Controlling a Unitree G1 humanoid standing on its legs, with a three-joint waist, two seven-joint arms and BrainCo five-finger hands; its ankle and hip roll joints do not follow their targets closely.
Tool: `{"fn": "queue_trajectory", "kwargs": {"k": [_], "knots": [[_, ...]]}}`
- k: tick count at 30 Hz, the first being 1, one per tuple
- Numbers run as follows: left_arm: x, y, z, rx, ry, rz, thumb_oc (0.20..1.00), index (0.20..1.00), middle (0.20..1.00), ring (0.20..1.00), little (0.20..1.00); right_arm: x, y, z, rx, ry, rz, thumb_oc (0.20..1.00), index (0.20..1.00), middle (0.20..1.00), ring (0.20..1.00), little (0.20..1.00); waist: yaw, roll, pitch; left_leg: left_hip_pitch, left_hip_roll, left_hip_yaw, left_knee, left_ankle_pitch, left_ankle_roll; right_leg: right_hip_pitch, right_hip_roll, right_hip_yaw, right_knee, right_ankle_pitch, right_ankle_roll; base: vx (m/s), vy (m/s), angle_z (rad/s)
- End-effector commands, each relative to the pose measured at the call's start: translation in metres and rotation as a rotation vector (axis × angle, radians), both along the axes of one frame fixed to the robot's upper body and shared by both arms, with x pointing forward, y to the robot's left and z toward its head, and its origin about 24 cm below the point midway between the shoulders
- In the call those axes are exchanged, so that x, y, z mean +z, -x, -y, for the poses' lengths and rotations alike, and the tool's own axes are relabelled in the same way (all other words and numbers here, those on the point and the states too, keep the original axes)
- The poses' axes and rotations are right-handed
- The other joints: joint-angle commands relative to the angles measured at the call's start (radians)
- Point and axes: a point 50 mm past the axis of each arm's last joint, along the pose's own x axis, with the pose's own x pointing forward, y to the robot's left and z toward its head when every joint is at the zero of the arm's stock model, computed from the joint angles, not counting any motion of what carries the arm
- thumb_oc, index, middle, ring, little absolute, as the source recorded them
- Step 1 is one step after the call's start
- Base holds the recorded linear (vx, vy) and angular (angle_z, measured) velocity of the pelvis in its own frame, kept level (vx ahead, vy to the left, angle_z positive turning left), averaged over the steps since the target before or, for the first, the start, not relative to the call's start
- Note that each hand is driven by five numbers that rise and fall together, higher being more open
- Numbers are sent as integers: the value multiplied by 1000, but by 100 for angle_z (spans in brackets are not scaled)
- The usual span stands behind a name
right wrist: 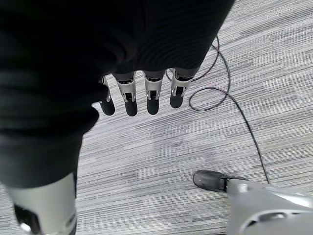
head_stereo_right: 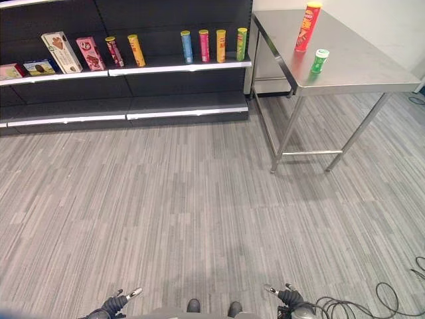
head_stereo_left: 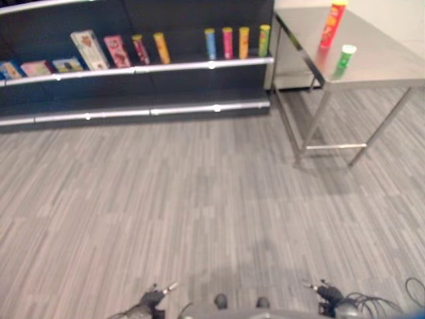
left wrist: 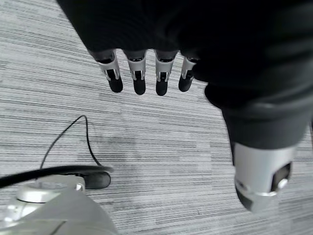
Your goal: Put the goods on the table back onto the shelves and tidy them up.
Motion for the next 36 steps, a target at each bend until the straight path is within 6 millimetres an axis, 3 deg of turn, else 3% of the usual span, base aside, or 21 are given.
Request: {"fn": "queue_trajectory", "kwargs": {"k": [1, 9, 16, 36], "knots": [[8, -24, -6, -36, -25, 75, 1000, 1000, 1000, 1000, 1000, 6, -14, 4, -2, 29, 45, 1000, 1000, 1000, 1000, 1000, -2, -51, -15, 36, 46, -65, -44, -57, -78, 19, -102, 20, 1, -1, 135, 0, 7, -3], [10, -31, -4, -88, -41, 85, 1000, 1000, 1000, 1000, 1000, 6, -11, 5, 24, 45, 38, 1000, 1000, 1000, 1000, 1000, -17, -49, -10, 34, 45, -49, -44, -58, -74, 9, -106, 38, 1, 7, 139, -19, 19, -12], [6, -24, -2, -109, -47, 47, 1000, 1000, 1000, 1000, 1000, 1, -4, 0, 43, 35, 4, 1000, 1000, 1000, 1000, 1000, -19, -52, -9, 37, 43, -39, -44, -64, -69, 8, -111, 43, 1, 11, 141, -8, 12, -2], [3, -15, -1, -131, -29, 13, 1000, 1000, 1000, 1000, 1000, 3, -10, -1, 85, 38, 13, 1000, 1000, 1000, 1000, 1000, -15, -53, -10, 45, 37, -39, -44, -72, -64, 16, -123, 42, 1, 12, 145, 1, 2, 0]]}}
